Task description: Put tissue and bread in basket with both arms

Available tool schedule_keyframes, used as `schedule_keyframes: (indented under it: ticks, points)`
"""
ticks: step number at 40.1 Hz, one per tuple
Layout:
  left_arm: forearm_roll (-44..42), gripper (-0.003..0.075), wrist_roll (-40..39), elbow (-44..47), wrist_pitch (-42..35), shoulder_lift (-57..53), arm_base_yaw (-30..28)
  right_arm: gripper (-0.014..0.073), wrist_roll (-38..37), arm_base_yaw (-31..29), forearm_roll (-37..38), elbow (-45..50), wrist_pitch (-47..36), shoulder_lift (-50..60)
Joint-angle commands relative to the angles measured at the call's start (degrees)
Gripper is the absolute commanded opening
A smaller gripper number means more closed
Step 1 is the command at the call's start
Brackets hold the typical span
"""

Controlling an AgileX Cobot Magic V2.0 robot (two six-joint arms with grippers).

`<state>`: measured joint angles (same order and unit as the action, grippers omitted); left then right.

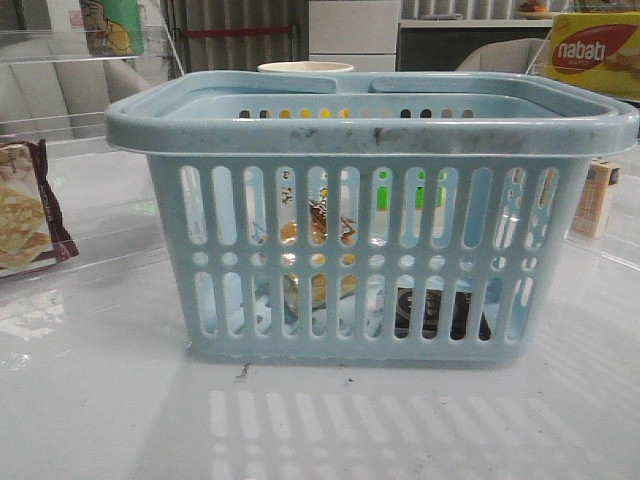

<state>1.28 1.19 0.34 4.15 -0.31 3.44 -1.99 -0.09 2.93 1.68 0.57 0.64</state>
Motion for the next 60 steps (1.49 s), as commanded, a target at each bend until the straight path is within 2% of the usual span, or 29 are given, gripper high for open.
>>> schedule_keyframes:
  ticks: [1,22,35,60]
  points:
    - [0.32,0.0091,-0.69,0.09,-5.28,-0.99,0.39,0.0057,-0.65,-0.41,1.10,0.06,-5.85,0.98]
    - [0.32,0.0091,-0.69,0.09,-5.28,-0.99,0.39,0.0057,-0.65,-2.62,1.05,0.06,-6.11,0.98]
    - [0.32,0.0091,-0.69,0.09,-5.28,-0.99,0.39,0.0057,-0.65,-0.04,1.05,0.06,-6.11,0.98]
    - [0.32,0.0091,-0.69,0.09,-5.28,-0.99,0.39,0.0057,-0.65,-0.04,1.05,0.06,-6.05,0.98]
